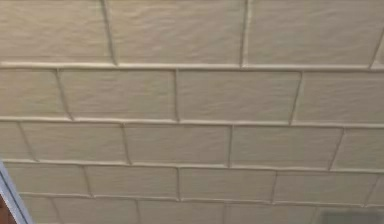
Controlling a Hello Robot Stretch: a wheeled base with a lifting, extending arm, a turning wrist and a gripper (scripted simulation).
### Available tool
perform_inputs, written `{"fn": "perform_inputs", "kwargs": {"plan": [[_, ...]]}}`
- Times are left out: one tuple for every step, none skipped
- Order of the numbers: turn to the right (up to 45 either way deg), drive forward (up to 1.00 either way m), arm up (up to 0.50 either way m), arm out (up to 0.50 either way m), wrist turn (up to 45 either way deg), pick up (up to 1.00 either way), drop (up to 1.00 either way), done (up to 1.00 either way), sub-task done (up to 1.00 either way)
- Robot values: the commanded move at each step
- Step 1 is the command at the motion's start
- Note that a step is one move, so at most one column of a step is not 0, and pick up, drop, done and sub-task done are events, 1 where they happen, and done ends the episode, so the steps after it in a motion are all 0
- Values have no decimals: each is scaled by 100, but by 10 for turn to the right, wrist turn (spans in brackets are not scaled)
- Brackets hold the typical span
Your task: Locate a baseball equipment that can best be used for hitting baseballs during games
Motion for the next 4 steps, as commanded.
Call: {"fn": "perform_inputs", "kwargs": {"plan": [[-450,0,0,0,0,0,0,0,0],[-240,0,0,0,0,0,0,0,0],[0,30,0,0,0,0,0,0,0],[-450,0,0,0,0,0,0,0,0]]}}
